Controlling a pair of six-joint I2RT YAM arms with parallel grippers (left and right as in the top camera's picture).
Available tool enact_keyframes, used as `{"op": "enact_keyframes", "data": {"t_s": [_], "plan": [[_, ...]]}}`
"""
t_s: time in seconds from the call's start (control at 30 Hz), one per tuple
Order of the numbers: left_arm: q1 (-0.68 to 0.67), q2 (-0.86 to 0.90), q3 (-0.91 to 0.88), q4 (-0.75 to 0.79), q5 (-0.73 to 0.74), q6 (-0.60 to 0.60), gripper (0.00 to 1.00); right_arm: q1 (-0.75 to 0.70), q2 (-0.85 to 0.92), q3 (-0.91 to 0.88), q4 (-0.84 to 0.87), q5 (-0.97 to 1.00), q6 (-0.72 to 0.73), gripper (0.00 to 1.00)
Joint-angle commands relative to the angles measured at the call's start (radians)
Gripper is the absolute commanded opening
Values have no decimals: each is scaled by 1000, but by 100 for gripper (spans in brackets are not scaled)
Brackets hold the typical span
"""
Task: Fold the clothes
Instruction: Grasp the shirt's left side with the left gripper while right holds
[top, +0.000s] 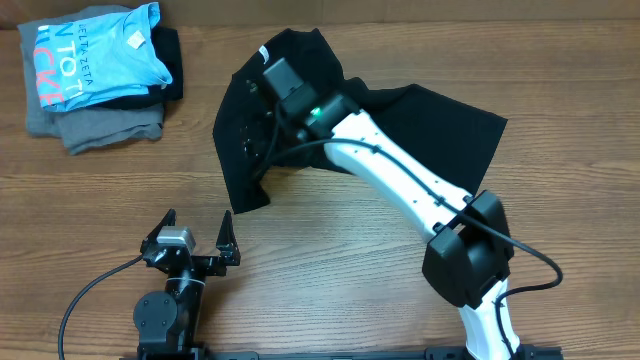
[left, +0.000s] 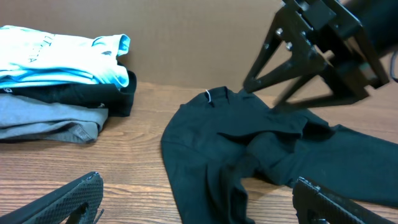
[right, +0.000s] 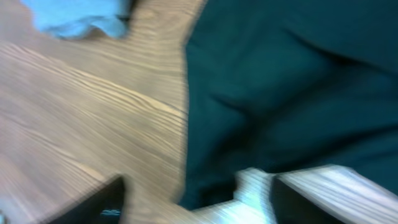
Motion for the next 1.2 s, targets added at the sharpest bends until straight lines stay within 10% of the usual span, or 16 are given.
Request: {"op": "enact_keyframes", "data": {"t_s": [0.0,0.67,1.17], "plan": [[-4,-11,-4,-2,-6,1,100,-87,-100,15,-60,36,-19,100],[-4,-10,-3,2,50,-13,100,-679,-120,-27,-463,77,-18,100],[-4,3,54,94,531,-476,100,-670,-120,-295,-167,69,253,100]]}}
